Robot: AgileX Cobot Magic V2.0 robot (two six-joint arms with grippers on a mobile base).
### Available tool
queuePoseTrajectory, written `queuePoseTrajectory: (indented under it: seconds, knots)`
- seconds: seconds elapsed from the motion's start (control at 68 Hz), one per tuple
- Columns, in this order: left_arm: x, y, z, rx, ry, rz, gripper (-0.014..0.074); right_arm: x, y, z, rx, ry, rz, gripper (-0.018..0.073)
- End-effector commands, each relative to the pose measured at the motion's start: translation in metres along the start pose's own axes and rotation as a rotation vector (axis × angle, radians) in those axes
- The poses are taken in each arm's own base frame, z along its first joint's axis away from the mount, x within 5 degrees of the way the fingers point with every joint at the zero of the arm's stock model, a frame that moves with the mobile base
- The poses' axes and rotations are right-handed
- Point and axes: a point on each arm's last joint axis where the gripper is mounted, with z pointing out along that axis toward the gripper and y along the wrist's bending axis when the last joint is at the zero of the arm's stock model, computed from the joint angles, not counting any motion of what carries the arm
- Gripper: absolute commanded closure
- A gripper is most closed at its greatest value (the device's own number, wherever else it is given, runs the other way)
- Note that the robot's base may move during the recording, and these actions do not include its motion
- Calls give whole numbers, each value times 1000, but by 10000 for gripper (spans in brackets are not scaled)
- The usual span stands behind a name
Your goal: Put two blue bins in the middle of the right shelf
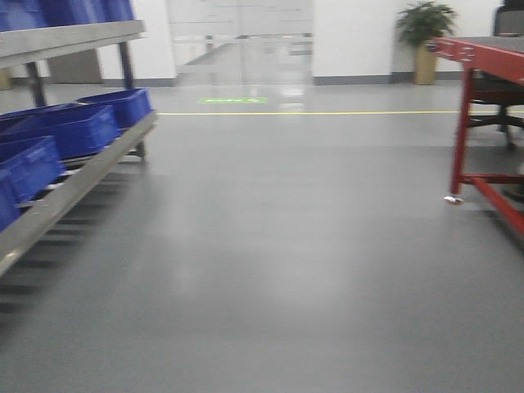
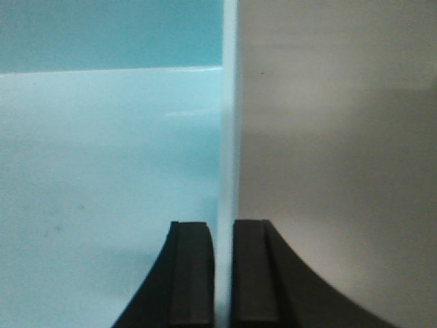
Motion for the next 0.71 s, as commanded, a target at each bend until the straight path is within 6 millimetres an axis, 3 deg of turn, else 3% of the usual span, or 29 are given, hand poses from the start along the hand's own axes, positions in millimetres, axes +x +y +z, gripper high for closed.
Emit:
queuePoseTrajectory:
  seconds: [0.0,0.692]
  knots:
    - [-8,9,-11,-43,-70,19,707,-6,-8,-8,48,-60,-31,725]
    - [-8,9,-11,-43,-70,19,707,-6,-8,-8,48,-60,-31,725]
